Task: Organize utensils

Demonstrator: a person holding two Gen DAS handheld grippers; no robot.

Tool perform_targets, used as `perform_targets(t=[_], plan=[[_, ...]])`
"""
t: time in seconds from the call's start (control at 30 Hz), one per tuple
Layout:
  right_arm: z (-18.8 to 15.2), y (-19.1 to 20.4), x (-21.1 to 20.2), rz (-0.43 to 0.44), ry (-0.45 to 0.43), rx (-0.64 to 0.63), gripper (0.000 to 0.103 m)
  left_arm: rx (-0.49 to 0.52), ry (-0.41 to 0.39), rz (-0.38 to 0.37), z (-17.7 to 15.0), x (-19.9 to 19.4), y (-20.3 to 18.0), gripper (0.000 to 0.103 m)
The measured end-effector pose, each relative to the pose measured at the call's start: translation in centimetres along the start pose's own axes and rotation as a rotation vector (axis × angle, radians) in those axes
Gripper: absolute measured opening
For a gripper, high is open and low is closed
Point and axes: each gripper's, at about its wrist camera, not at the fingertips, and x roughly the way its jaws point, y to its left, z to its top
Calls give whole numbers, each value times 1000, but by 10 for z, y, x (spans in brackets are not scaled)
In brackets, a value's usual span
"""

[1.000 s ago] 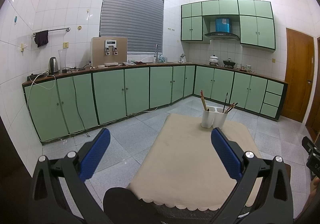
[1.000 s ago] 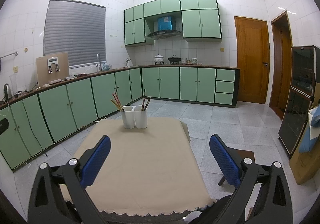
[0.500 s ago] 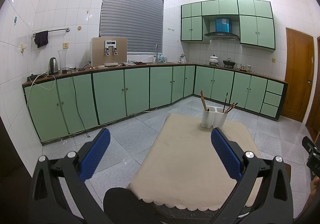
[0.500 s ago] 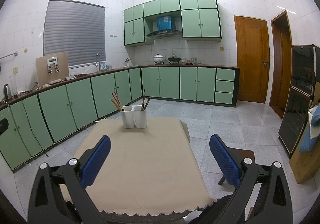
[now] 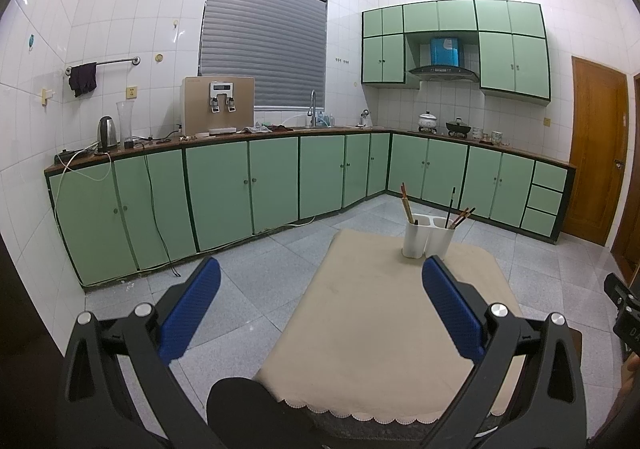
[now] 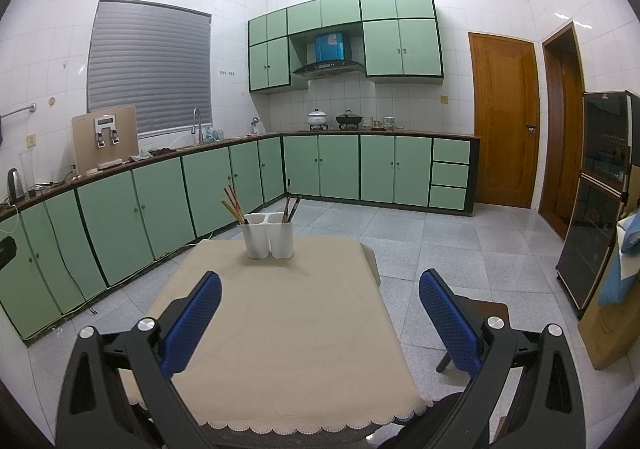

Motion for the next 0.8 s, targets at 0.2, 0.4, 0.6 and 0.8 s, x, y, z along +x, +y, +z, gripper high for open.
perform_targets(t=[0.2,0.4,0.6,0.8], plan=[[0,-1,1,0,0,-1,97,0,-1,0,0,0,0,98],[0,-2,2,0,1,-1,97,3,-2,-1,0,-1,-1,98],[-1,-2,2,-1,0,-1,97,2,1,-6,3,0,-1,98],[-1,-4,2,-2,1,0,97,0,2,-11,4,1,-1,98]])
